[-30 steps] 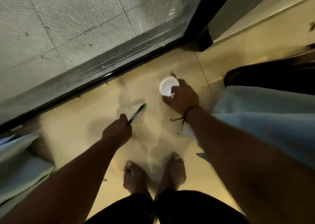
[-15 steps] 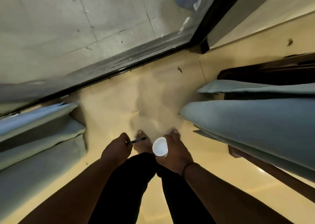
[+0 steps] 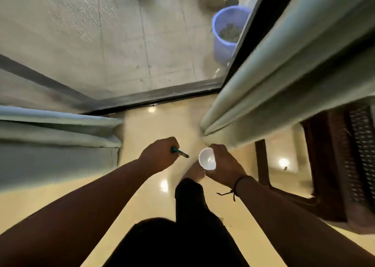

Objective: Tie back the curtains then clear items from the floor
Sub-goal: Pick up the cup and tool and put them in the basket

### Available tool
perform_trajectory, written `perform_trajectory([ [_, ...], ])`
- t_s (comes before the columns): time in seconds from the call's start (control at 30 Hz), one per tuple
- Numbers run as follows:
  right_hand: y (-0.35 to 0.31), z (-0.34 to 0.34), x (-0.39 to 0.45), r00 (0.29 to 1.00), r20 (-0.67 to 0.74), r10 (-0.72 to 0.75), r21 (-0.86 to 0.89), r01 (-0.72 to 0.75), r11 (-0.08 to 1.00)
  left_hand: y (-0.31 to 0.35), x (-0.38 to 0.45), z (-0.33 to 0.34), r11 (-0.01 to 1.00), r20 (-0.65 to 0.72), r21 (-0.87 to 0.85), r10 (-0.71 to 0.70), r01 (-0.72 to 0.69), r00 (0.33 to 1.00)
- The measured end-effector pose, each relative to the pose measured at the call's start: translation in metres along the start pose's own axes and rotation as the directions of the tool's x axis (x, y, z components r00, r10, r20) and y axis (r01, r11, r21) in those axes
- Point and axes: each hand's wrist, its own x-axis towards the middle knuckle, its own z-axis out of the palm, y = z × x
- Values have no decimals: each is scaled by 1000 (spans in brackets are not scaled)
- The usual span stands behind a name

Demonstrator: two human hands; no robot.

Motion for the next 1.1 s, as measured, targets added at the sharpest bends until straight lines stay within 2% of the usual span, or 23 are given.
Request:
perform_trajectory([
  [0.17,11,-29,-90,997,-68,20,-94,-27,995,25,-75,16,993,-65,-52,106,-109,992],
  [0.27,15,-48,-148,992,-117,50,-104,-62,993,44,-132,22,977,-125,-169,110,-131,986],
  [0.43,20,-86,-228,995,-69,76,-157,-86,984,67,-212,44,965,-111,-209,135,-156,985],
  [0.57,52,-114,-274,994,-36,100,-189,-105,976,116,-230,73,949,-114,-287,105,-134,988],
  [0.77,152,-176,-334,984,-148,102,-165,-126,978,262,-211,125,936,-107,-256,220,-241,970],
  [0.93,265,-249,-372,951,-251,180,-76,-204,976,407,-184,172,884,-110,-415,184,-213,977],
  [1.0,304,-276,-383,922,-295,249,-6,-262,965,454,-171,194,889,-160,-372,222,-267,962],
  [1.1,347,-302,-385,871,-362,333,124,-309,943,502,-165,216,916,-154,-159,344,-367,926],
])
